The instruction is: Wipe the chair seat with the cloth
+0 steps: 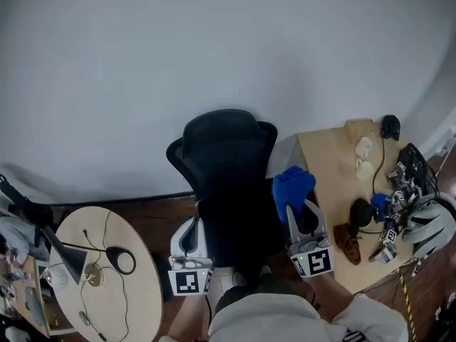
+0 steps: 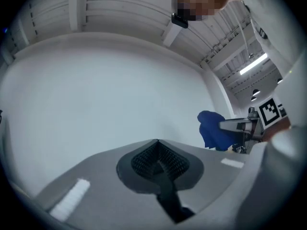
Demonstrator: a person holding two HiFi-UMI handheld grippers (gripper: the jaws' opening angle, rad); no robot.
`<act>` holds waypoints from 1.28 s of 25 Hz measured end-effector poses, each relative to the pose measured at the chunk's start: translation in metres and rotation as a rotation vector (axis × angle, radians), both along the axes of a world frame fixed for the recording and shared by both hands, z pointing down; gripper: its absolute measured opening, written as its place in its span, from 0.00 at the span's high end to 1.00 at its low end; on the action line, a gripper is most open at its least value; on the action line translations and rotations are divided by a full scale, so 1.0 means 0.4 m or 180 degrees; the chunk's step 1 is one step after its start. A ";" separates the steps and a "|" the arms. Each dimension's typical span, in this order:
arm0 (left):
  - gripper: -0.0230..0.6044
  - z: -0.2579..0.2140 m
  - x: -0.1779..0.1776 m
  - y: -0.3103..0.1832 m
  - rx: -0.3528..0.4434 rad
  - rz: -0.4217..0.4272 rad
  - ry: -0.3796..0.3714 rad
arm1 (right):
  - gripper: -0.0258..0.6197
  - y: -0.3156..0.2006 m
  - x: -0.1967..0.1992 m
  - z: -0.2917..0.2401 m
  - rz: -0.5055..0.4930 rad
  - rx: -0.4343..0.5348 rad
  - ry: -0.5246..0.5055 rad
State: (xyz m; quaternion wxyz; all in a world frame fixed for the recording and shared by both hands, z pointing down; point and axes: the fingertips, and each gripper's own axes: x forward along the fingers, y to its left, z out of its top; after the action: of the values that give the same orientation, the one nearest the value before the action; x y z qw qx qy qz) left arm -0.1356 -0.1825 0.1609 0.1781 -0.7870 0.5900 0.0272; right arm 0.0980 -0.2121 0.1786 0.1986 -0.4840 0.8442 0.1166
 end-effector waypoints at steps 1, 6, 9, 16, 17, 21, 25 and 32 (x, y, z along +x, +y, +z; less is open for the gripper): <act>0.91 -0.013 0.001 0.036 -0.0004 0.0011 -0.0050 | 0.82 0.042 0.011 -0.034 0.0044 0.0083 -0.0033; 0.91 -0.062 -0.026 0.121 0.0108 0.0148 0.0093 | 0.81 0.170 -0.005 -0.091 0.0181 0.0190 0.0066; 0.91 -0.080 -0.027 0.150 0.0127 0.0156 0.0081 | 0.81 0.225 -0.003 -0.092 0.0167 0.0129 0.0056; 0.91 -0.069 0.076 0.377 0.0126 0.0235 0.0053 | 0.81 0.457 0.110 -0.069 0.0078 0.0131 -0.0086; 0.91 -0.064 0.101 0.419 0.0141 0.0246 0.0027 | 0.81 0.496 0.134 -0.060 0.0062 0.0158 -0.0099; 0.91 -0.064 0.204 0.585 0.0250 0.0175 -0.0043 | 0.81 0.654 0.223 -0.037 0.0025 0.0165 -0.0125; 0.91 0.014 0.373 0.811 -0.0134 0.0156 -0.0421 | 0.81 0.860 0.327 0.006 -0.0100 0.0172 -0.0073; 0.91 0.059 0.530 1.122 0.0069 0.0217 -0.0097 | 0.81 1.148 0.493 0.066 -0.0220 0.0058 -0.0192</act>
State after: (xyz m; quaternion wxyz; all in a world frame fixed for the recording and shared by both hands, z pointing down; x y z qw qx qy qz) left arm 0.0766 0.2665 0.1846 0.1945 -0.8051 0.5597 0.0277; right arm 0.2954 0.2472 0.2049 0.2324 -0.4560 0.8529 0.1027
